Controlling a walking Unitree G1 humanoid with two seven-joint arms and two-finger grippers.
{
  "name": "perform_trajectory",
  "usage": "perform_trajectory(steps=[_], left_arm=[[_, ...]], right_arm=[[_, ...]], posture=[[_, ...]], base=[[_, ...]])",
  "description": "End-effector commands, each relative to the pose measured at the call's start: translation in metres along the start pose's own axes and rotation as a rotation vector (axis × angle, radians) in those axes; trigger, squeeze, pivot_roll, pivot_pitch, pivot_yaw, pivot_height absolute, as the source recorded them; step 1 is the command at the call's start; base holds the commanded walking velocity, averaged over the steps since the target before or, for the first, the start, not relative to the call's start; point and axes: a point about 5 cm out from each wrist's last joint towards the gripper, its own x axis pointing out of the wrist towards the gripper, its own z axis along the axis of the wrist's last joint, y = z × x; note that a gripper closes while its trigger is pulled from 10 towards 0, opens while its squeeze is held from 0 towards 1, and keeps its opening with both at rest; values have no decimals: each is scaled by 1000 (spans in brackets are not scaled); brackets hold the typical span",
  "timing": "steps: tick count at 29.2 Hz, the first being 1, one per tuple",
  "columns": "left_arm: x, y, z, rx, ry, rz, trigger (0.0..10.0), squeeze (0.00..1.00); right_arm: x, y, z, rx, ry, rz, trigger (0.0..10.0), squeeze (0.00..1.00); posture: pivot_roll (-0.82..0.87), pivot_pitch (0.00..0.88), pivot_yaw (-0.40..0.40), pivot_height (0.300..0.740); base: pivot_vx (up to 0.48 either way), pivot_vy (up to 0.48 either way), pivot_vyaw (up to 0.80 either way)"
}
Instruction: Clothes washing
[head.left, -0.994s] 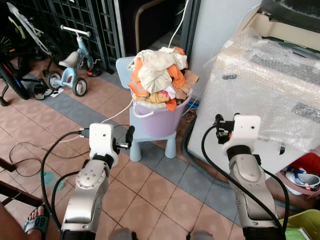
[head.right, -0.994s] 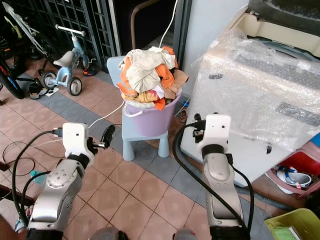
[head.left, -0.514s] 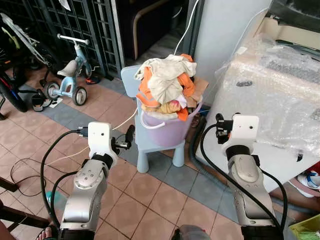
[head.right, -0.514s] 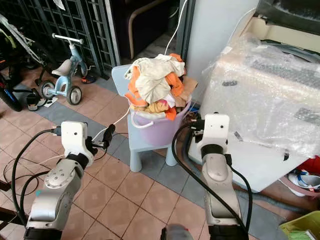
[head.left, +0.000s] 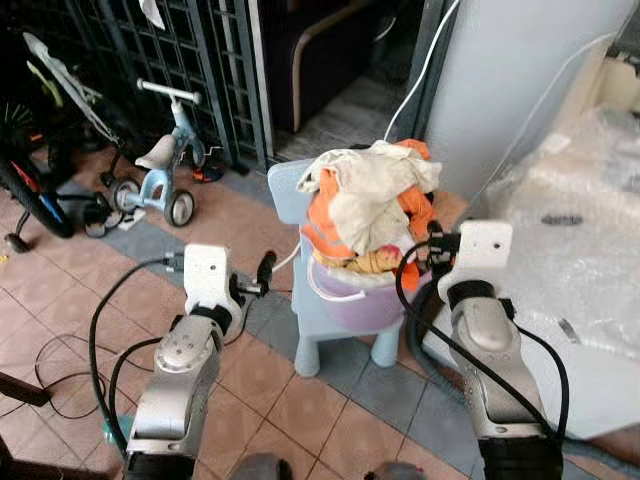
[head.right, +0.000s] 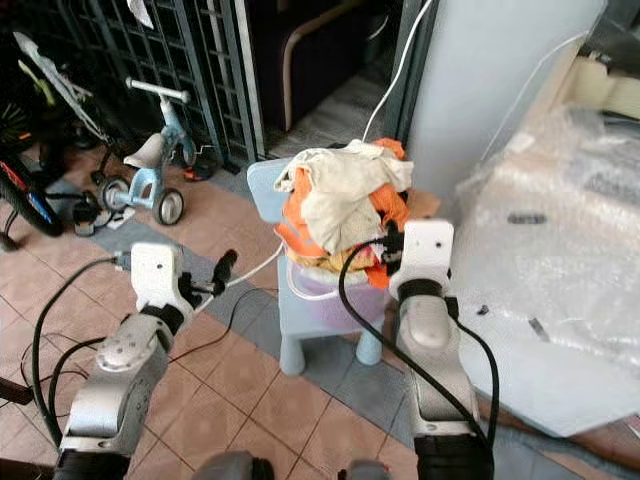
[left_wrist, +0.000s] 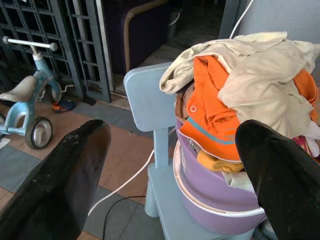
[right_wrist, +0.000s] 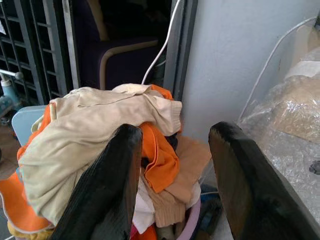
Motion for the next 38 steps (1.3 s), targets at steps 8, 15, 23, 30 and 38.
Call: perform_trajectory(steps=[8, 15, 23, 30, 38], left_arm=[[-14, 0, -3, 18, 21, 13, 10000, 0], [-13, -9, -9, -38, 34, -13, 10000, 0], [-10, -6, -10, -23, 28, -15, 10000, 0], [-7, -2, -10, -41, 16, 3, 10000, 0], [-6, 0, -14, -36, 25, 51, 10000, 0]], right_arm=[[1, 2, 4, -28, -17, 1, 10000, 0], [1, 2, -3, -26, 2, -10, 10000, 0], [-6, -5, -10, -34, 19, -27, 10000, 0], [-18, -18, -23, -60, 63, -36, 10000, 0], [-24, -17, -27, -50, 70, -42, 10000, 0]], posture=[[-24, 74, 30, 740], [-40, 43, 32, 740], [-50, 16, 31, 740], [-58, 0, 21, 740], [-73, 0, 32, 740]], base=[[0, 0, 0], [70, -290, 0], [0, -435, -273], [0, 0, -121], [0, 0, -800]])
